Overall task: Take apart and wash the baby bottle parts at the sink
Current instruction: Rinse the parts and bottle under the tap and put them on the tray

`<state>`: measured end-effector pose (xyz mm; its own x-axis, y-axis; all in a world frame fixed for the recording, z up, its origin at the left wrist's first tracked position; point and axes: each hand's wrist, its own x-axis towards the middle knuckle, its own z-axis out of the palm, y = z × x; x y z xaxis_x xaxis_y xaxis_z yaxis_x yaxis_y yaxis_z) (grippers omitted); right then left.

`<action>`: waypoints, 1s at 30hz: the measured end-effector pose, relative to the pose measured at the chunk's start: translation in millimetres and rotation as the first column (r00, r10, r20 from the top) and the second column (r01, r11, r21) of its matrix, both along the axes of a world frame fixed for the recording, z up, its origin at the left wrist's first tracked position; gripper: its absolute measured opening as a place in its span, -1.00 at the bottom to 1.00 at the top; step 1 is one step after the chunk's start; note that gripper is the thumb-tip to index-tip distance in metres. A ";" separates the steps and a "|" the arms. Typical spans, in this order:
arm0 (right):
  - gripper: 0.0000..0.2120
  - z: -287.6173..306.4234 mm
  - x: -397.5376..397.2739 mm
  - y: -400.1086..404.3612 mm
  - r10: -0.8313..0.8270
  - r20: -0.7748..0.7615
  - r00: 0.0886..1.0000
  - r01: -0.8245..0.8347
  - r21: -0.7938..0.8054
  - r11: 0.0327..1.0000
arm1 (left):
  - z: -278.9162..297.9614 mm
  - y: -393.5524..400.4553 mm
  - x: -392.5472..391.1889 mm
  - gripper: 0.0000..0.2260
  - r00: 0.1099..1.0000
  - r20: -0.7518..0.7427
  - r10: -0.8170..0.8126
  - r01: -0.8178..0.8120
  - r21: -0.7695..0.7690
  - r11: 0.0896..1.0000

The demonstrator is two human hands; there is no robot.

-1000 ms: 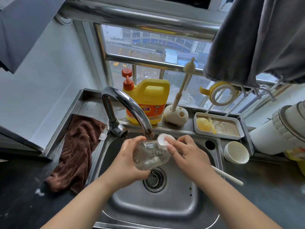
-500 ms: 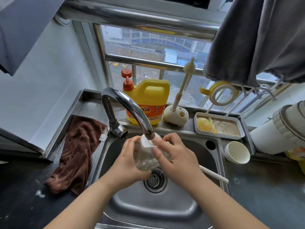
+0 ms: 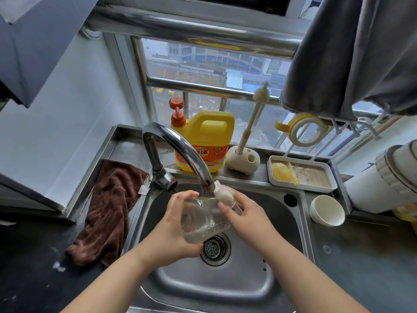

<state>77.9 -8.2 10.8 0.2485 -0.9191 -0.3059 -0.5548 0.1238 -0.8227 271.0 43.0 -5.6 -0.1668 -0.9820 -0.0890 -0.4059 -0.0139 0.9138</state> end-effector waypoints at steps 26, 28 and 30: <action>-0.65 24.4 5.1 11.8 0.168 -0.418 0.893 -0.288 -0.243 0.926 | -2.3 -19.1 -3.8 -0.29 0.969 -0.061 0.239 -0.220 0.220 0.950; -0.65 19.5 -8.7 11.1 0.158 -0.485 0.860 -0.276 -0.182 0.944 | -1.5 -17.3 3.1 -0.26 0.974 -0.049 0.220 -0.206 0.210 0.956; -0.65 16.8 -13.1 5.7 0.119 -0.484 0.867 -0.210 -0.138 0.968 | 0.9 -16.3 3.5 -0.25 0.979 -0.043 0.199 -0.186 0.207 0.961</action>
